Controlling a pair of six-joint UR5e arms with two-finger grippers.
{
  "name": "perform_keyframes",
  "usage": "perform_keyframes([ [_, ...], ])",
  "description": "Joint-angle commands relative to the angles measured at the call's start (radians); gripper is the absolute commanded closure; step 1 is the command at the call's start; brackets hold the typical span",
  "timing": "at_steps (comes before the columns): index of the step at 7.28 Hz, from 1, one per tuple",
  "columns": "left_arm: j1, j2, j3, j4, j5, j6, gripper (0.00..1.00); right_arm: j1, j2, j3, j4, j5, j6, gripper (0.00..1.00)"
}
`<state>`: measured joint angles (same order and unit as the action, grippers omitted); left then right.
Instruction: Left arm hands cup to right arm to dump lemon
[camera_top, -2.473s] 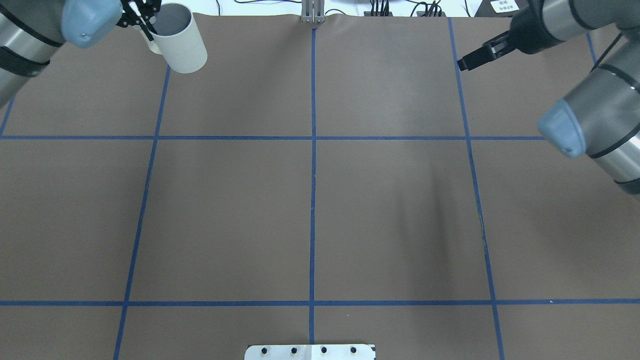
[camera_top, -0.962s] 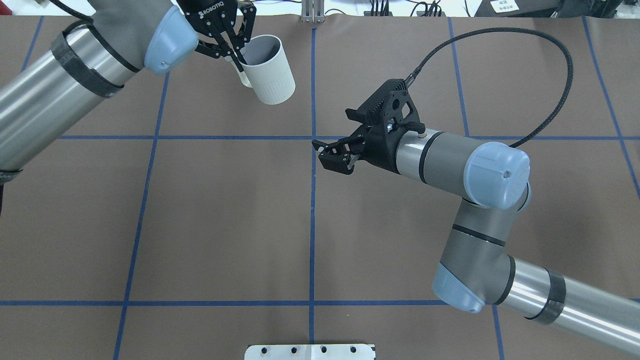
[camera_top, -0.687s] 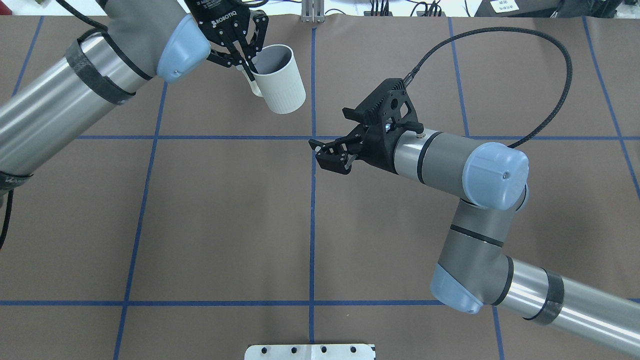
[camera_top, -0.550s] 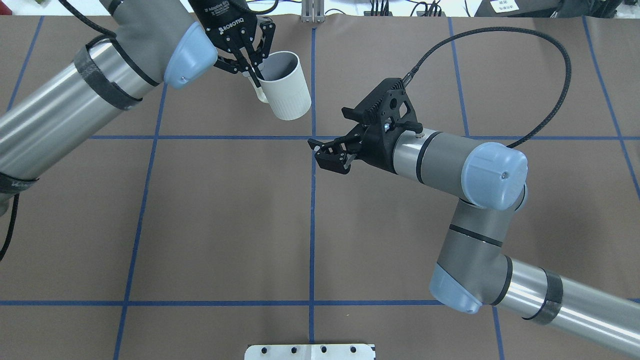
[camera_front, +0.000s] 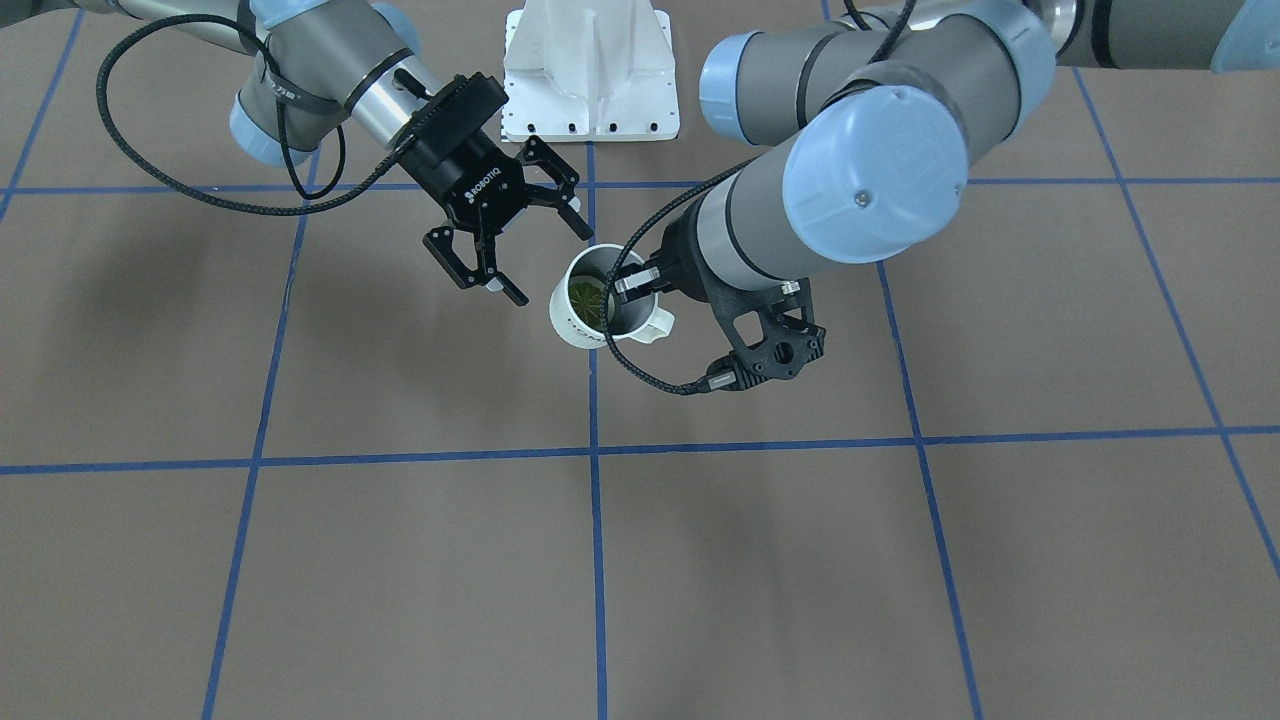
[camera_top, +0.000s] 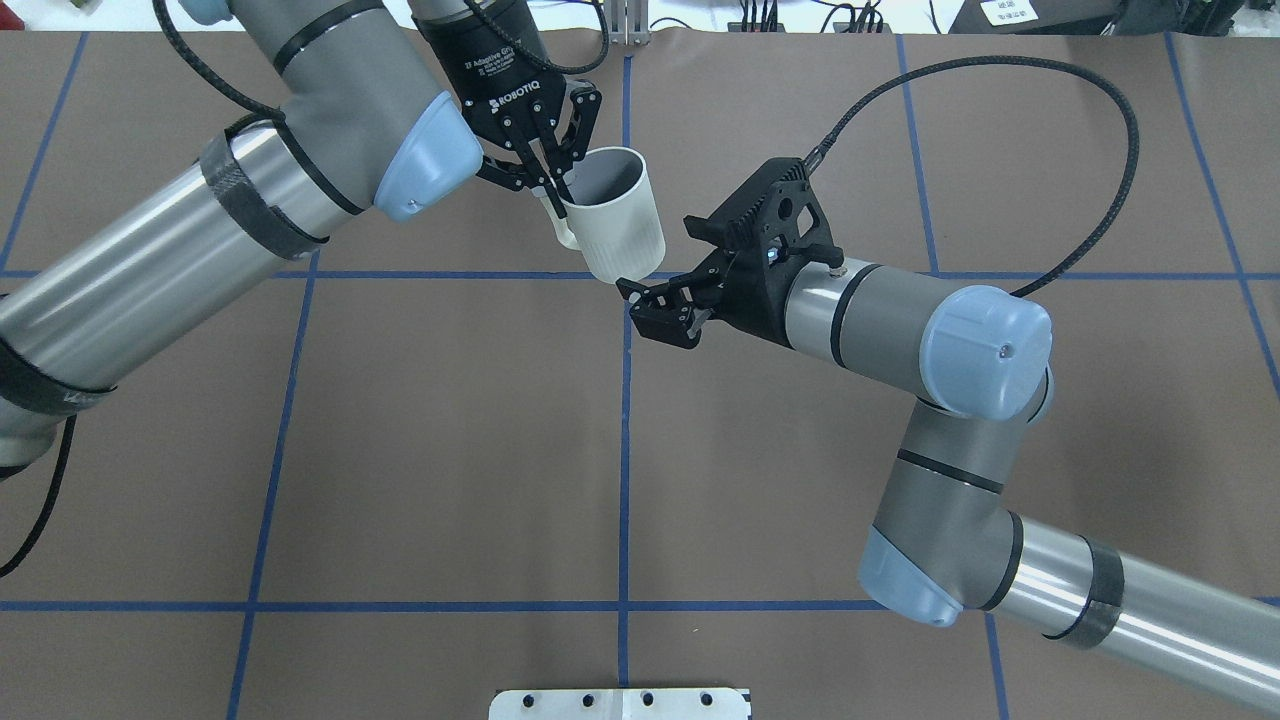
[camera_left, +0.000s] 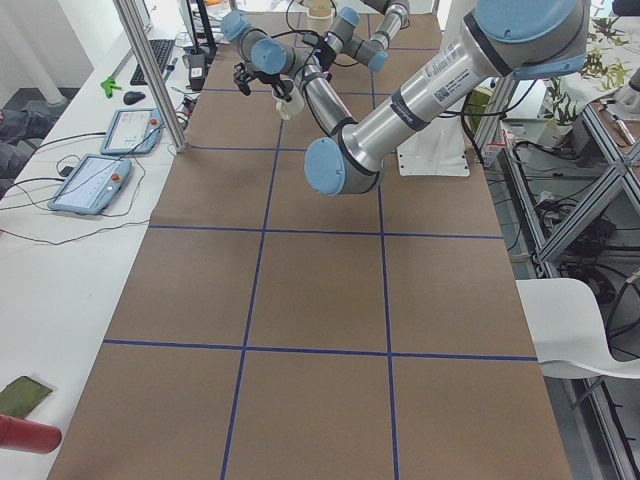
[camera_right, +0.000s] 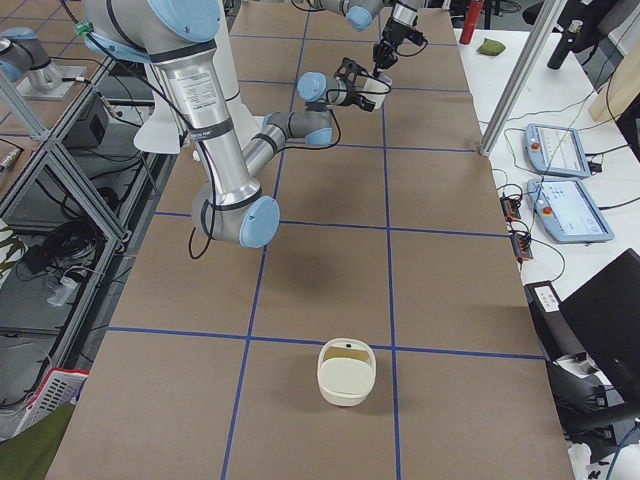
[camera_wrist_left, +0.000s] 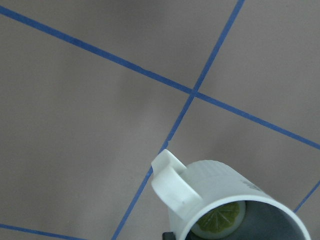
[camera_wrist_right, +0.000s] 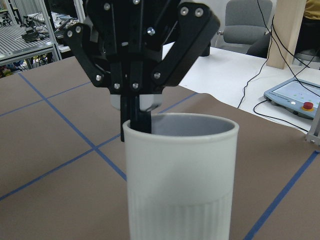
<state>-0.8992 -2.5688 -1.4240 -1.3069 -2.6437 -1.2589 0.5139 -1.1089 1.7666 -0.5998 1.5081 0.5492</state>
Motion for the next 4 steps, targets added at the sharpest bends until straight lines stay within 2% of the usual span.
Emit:
perform_keyframes([
  [1,0.022,-0.005,-0.004,0.000,-0.001,-0.010,1.00,0.000,0.000,-0.001,0.000,-0.005,0.000,0.02],
  [4,0.042,-0.016,-0.019,0.002,-0.002,-0.025,1.00,0.001,0.000,-0.001,-0.001,-0.008,0.000,0.02],
])
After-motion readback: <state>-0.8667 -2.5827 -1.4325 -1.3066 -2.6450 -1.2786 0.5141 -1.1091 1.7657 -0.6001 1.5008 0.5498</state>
